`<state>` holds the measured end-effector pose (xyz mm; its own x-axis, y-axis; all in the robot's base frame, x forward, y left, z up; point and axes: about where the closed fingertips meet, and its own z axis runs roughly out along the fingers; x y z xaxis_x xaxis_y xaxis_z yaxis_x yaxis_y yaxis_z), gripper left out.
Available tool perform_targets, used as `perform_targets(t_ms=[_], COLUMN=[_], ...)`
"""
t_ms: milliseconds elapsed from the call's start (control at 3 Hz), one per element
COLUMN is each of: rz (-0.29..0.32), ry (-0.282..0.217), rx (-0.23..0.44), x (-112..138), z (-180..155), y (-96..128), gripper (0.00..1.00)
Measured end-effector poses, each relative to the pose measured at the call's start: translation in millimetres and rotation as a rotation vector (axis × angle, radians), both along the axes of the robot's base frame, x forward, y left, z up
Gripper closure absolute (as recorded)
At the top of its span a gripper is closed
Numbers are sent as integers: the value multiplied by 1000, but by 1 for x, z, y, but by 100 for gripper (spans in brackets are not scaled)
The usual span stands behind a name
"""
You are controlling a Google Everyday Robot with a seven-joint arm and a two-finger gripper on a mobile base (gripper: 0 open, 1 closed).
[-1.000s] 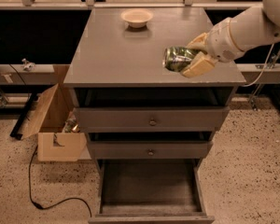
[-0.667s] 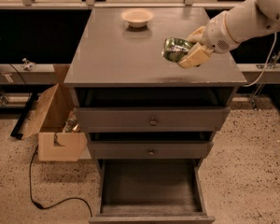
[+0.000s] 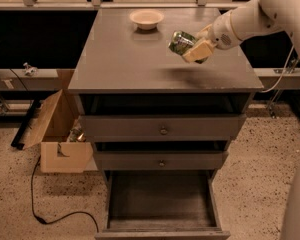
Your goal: Pick green can from bottom drawer and place on counter
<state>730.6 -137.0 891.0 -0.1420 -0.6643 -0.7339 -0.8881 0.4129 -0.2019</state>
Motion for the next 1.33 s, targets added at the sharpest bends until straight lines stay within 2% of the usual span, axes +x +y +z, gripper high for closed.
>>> perform_targets(t_ms=[333, 667, 1000, 1333], rz=[-38, -73, -107, -133], ry=[40, 65, 68, 62], rx=[42, 57, 67, 77], x=[23, 42, 55, 63], z=[-12, -22, -24, -23], y=[0, -2, -8, -16], gripper=[59, 35, 11, 0])
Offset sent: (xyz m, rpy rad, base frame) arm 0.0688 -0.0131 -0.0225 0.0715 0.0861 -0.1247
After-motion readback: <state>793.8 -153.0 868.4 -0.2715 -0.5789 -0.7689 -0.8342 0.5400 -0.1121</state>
